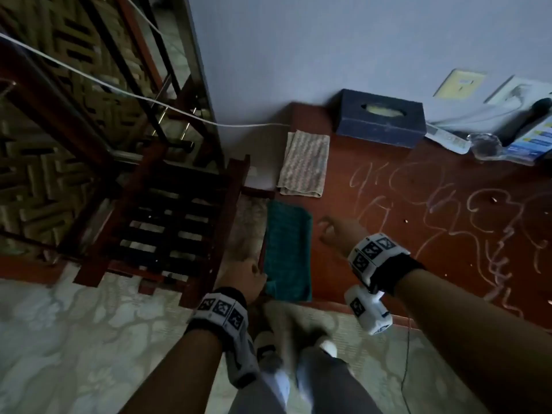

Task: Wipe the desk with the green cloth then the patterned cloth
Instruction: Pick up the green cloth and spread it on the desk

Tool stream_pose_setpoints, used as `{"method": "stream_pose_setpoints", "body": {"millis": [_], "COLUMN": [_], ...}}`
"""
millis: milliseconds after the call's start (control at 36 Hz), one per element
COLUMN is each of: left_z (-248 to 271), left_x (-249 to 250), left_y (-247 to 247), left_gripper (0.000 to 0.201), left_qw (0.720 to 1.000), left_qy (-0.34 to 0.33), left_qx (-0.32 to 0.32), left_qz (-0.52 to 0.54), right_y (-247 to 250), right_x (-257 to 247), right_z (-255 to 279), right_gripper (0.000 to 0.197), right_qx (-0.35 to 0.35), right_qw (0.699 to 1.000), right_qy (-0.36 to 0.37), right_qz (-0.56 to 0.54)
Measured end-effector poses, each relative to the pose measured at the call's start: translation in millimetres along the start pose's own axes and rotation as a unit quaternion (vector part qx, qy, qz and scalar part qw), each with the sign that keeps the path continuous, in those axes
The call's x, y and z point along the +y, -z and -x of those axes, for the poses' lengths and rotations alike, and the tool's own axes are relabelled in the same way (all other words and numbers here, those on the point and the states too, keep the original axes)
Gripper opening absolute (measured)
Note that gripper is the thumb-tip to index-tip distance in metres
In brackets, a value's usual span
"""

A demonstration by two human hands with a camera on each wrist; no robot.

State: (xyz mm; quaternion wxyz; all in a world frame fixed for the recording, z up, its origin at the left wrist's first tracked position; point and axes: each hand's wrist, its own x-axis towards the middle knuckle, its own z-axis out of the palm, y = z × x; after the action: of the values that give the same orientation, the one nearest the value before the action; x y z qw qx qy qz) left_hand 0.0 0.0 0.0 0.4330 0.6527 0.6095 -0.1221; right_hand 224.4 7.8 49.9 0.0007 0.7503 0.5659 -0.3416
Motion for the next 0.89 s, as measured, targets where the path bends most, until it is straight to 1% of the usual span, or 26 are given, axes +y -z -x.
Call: {"method": "stream_pose_setpoints", "body": {"millis": [56,111,194,222,333,417,500,556,639,722,806,861,889], "left_z": [-5.2,-6.1,-7.8,-8.8,-14.7,-17.4,-18.7,-18.6,-19.1,-20.5,-21.3,-19.8,-18.8], "left_x": [-4.6,-4.5,-1.3,-0.5,4.5,7.2,8.0,9.4,11.4,13.6,16.4,18.1,18.6], "left_y": [-3.4,-6.3,-10.4,-11.3,-17.2,-22.0,-26.8,-28.5,-28.2,-28.3,-27.7,-26.4,-25.9], "left_gripper": [0.031,0.040,0.049,0.050,0.053,0.053,0.052,0.048,0.041,0.039,0.033,0.031,0.030], "left_qw": [1.000,0.999,0.998,0.998,0.997,0.997,0.996,0.996,0.995,0.994,0.993,0.993,0.993], "left_qy": [0.021,0.034,0.051,0.054,0.064,0.061,0.070,0.081,0.092,0.091,0.084,0.081,0.081], "left_qx": [-0.007,-0.014,-0.024,-0.023,-0.018,-0.009,0.019,0.035,0.044,0.057,0.072,0.074,0.075], "left_qz": [-0.009,0.000,0.005,0.001,-0.036,-0.054,-0.047,-0.033,-0.002,0.024,0.043,0.047,0.050], "right_y": [-2.7,-4.3,-3.5,-3.0,-11.0,-20.4,-30.2,-36.8,-45.3,-49.9,-55.0,-57.8,-58.8], "right_x": [-8.7,-20.4,-36.2,-42.6,-56.9,-60.0,-58.0,-54.1,-48.9,-41.2,-38.9,-40.3,-40.2], "right_z": [-12.4,-22.3,-40.0,-45.2,-72.5,-90.7,-104.3,-111.3,-118.7,-121.4,-121.9,-119.6,-118.2], "right_gripper": [0.033,0.033,0.034,0.036,0.046,0.058,0.070,0.071,0.068,0.066,0.059,0.046,0.041], "right_qx": [0.000,-0.036,-0.067,-0.073,-0.108,-0.148,-0.178,-0.188,-0.203,-0.204,-0.187,-0.187,-0.185], "right_qw": [1.000,0.996,0.984,0.979,0.958,0.933,0.909,0.899,0.888,0.881,0.891,0.909,0.910], "right_qy": [0.030,0.072,0.141,0.151,0.186,0.226,0.265,0.278,0.287,0.300,0.306,0.278,0.275], "right_qz": [0.006,0.028,0.091,0.116,0.187,0.238,0.269,0.280,0.295,0.304,0.279,0.249,0.248]}}
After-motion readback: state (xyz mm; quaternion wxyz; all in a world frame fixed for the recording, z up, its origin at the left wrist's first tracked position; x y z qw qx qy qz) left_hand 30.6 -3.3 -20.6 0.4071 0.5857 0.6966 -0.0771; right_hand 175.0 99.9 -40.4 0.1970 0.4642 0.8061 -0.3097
